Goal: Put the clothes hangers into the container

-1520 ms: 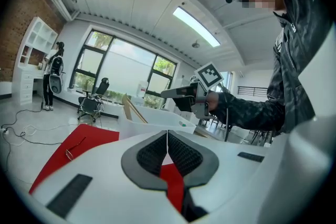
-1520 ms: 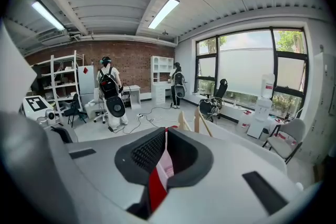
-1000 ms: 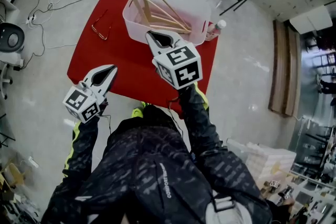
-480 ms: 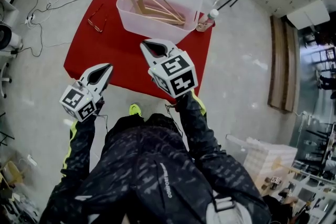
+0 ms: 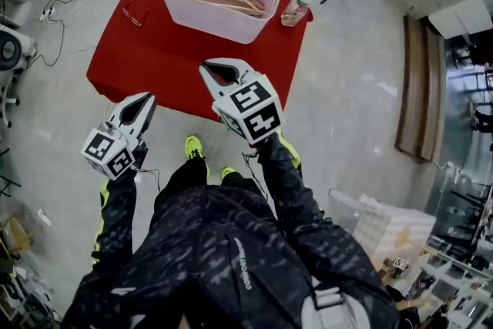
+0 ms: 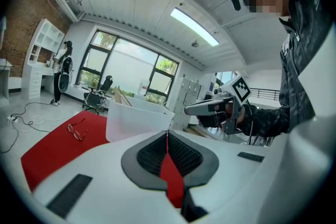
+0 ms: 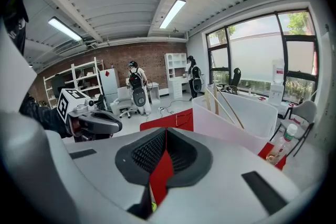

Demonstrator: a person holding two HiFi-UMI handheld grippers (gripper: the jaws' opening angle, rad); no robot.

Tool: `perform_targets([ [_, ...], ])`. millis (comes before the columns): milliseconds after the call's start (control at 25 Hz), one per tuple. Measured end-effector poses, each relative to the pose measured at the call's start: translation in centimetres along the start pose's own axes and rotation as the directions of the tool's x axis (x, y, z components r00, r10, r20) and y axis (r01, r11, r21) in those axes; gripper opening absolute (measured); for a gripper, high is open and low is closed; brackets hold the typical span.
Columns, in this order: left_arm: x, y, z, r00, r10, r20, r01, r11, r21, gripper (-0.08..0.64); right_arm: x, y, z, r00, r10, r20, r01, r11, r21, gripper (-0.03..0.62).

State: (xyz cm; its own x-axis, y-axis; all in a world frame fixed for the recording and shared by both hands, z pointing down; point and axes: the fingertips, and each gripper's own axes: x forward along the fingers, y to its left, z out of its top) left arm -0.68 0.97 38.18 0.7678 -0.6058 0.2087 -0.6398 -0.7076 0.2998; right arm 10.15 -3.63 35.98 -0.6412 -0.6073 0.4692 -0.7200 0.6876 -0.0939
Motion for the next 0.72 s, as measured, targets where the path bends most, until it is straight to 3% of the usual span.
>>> perform_targets([
  [720,-2.3,-12.9,-2.7,0.997,0.055,0.049,-0.056,0.998,0.021,0.012,-9.7,5.3,-5.6,0.989,0.144,0.035,-0.142,0.989,-0.036,0.015],
])
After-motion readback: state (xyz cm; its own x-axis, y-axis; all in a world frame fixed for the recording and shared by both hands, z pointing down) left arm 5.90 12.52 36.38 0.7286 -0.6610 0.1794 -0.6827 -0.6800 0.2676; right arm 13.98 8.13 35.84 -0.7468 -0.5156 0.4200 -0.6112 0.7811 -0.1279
